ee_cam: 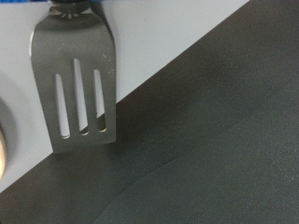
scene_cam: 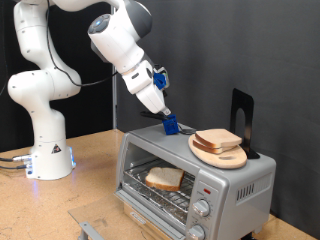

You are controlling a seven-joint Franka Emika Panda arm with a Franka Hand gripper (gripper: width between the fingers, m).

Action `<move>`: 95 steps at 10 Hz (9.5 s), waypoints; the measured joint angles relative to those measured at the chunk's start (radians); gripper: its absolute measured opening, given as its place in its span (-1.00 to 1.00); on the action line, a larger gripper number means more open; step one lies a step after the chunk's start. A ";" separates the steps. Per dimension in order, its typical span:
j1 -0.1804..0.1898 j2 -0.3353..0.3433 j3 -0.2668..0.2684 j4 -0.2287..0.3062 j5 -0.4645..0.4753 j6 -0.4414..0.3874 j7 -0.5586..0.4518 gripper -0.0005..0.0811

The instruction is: Make a piece of toast with the oven

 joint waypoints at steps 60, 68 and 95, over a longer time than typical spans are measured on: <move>-0.329 0.618 -0.437 0.110 0.096 -0.575 -0.219 0.68; -0.318 0.355 -0.401 0.053 0.129 -0.593 -0.037 0.68; -0.396 0.654 -0.334 0.059 0.045 -0.375 -0.285 0.68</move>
